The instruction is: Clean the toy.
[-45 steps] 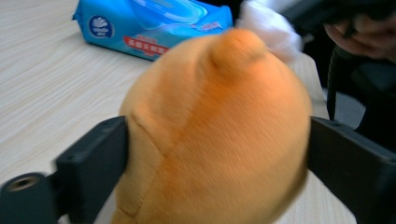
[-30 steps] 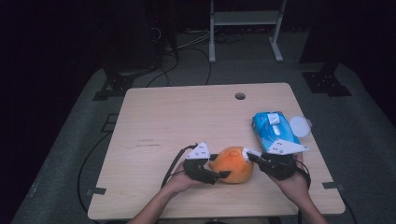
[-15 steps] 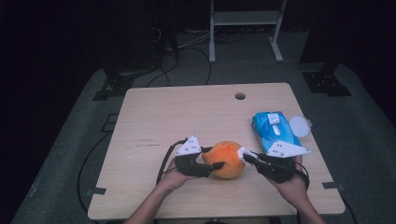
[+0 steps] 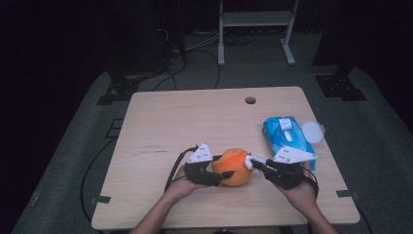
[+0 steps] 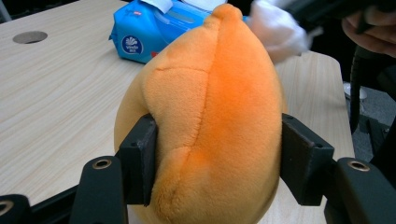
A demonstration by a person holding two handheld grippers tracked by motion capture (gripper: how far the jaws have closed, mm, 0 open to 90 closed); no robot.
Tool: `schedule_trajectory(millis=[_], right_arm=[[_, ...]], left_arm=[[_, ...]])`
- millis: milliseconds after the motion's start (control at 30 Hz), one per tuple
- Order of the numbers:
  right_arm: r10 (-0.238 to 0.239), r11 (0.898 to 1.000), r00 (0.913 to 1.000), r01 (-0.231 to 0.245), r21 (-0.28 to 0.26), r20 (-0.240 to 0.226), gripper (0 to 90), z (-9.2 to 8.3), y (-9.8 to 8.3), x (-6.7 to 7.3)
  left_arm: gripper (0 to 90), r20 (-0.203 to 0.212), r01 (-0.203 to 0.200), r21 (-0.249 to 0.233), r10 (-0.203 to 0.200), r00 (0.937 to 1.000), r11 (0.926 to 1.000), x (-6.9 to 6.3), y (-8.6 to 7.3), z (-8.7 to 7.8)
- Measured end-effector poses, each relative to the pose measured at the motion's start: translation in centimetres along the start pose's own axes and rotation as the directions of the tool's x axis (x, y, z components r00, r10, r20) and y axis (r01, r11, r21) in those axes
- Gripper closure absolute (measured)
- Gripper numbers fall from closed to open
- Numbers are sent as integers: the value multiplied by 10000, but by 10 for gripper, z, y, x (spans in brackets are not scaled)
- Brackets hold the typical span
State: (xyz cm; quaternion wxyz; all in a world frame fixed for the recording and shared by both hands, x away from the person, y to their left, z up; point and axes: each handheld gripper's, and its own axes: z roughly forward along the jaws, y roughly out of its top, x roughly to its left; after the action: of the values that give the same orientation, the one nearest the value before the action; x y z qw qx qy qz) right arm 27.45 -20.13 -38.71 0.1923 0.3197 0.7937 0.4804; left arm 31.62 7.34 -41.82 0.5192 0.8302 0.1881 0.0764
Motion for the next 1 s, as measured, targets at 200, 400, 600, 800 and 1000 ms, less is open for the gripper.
schedule_trajectory(millis=[200,400,600,800,1000], right_arm=[[14,10000,9999,-14,-6,-113,830,-3,1,2],[-23,10000,9992,21,-48,-389,830,-5,3,8],[420,9986,9988,-411,323,-264,829,9,-8,-2],[397,9989,9992,-395,268,-69,829,14,-8,-5],[-253,9992,9989,241,305,393,830,9,-7,7]], left_arm=[[380,236,168,-163,-164,9996,9997,-1,7,-7],[355,536,131,157,-139,9985,9998,-2,12,-14],[155,846,483,32,-484,9952,9988,10,2,-8],[227,518,-74,-49,76,9986,10000,10,-6,-3],[286,-179,619,-361,-626,9979,9974,10,-5,2]])
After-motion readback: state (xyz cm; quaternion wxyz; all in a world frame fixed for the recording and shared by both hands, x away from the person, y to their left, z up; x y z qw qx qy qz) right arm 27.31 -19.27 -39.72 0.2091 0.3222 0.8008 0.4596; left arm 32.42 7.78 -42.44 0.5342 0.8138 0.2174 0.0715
